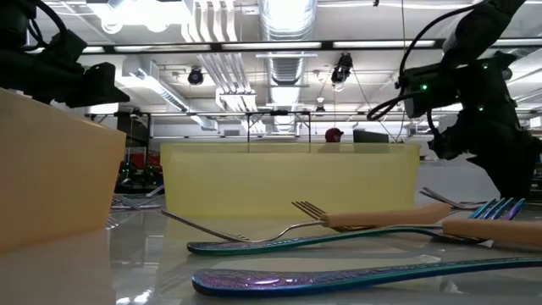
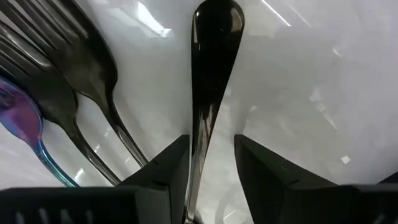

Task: Sort silverware by color (type)
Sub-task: Put the black fork into the transparent bin

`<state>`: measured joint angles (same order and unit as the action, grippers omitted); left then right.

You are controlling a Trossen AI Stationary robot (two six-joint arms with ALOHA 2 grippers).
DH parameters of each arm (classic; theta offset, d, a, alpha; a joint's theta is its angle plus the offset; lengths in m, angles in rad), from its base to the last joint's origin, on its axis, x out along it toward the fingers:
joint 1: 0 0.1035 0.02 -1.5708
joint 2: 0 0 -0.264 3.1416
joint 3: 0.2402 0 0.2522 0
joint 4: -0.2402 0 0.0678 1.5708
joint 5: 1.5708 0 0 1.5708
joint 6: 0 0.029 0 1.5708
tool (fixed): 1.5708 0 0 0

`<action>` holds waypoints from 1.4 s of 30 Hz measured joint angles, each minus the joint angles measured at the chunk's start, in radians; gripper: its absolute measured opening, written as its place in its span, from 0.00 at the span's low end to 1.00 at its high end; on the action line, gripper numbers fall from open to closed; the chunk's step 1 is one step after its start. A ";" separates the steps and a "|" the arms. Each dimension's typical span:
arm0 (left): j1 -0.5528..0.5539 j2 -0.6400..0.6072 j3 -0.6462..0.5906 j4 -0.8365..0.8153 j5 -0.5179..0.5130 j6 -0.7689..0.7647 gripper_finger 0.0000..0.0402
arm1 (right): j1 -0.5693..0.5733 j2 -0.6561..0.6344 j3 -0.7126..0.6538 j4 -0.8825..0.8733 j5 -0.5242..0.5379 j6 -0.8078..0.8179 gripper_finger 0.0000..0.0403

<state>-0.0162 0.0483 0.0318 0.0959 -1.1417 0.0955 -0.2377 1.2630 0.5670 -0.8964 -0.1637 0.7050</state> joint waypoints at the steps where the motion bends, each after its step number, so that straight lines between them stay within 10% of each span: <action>1: 0.000 0.000 0.000 0.000 0.000 0.000 0.39 | 0.003 0.010 0.000 0.000 0.002 0.000 0.30; 12: 0.000 0.000 0.000 0.000 0.000 0.000 0.39 | 0.017 0.060 -0.002 0.005 0.003 0.001 0.28; 22: 0.000 0.000 0.000 0.000 0.000 0.000 0.39 | 0.017 0.028 -0.003 0.011 -0.023 0.002 0.05; 42: 0.000 0.000 0.000 0.000 0.000 0.000 0.39 | 0.017 -0.079 0.255 -0.103 -0.043 -0.145 0.04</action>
<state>-0.0165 0.0483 0.0315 0.0963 -1.1417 0.0952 -0.2203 1.1845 0.8218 -0.9994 -0.2067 0.5605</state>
